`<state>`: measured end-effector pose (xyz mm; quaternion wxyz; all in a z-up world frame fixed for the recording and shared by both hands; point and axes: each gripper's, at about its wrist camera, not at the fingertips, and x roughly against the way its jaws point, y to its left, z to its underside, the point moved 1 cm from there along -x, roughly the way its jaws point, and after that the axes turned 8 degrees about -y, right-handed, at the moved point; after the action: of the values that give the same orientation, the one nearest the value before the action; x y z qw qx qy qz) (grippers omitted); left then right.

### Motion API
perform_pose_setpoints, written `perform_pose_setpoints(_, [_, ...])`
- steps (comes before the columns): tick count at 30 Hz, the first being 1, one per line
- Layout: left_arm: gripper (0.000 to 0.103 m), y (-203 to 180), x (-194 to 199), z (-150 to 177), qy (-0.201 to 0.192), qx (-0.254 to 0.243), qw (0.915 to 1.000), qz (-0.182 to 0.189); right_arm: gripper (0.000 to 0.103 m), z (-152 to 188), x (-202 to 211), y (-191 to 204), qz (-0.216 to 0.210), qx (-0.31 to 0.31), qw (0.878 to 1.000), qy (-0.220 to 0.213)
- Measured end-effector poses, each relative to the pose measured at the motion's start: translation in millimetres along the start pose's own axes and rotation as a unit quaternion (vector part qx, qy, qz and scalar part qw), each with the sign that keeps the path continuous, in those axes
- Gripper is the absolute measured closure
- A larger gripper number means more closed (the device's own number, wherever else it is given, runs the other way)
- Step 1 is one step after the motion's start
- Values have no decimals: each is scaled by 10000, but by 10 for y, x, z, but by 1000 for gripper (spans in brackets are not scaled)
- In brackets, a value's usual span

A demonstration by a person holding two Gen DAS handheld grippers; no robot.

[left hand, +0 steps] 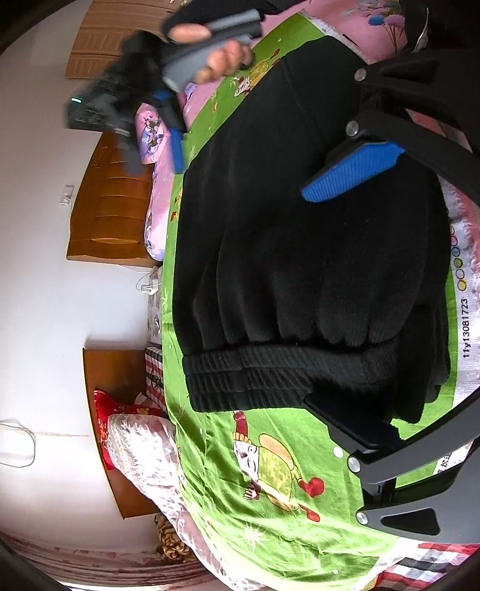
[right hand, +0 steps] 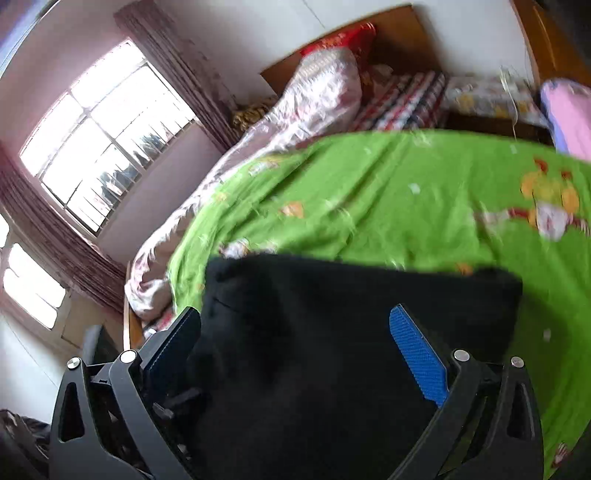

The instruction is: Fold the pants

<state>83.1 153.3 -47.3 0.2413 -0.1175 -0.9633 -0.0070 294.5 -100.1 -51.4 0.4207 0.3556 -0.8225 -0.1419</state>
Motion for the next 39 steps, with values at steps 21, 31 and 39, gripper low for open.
perform_pose_setpoints(21, [1, -16, -38, -38, 127, -35, 9999, -96, 5, 1578, 670, 784, 2136, 1552, 9571, -1194])
perform_pose_setpoints(31, [1, -15, -65, -54, 205, -24, 9996, -212, 5, 1741, 736, 809, 2459, 1785, 9443, -1261])
perform_pose_setpoints(39, [1, -26, -84, -82, 318, -71, 9991, -289, 5, 1800, 873, 801, 2362, 1486, 9518, -1277])
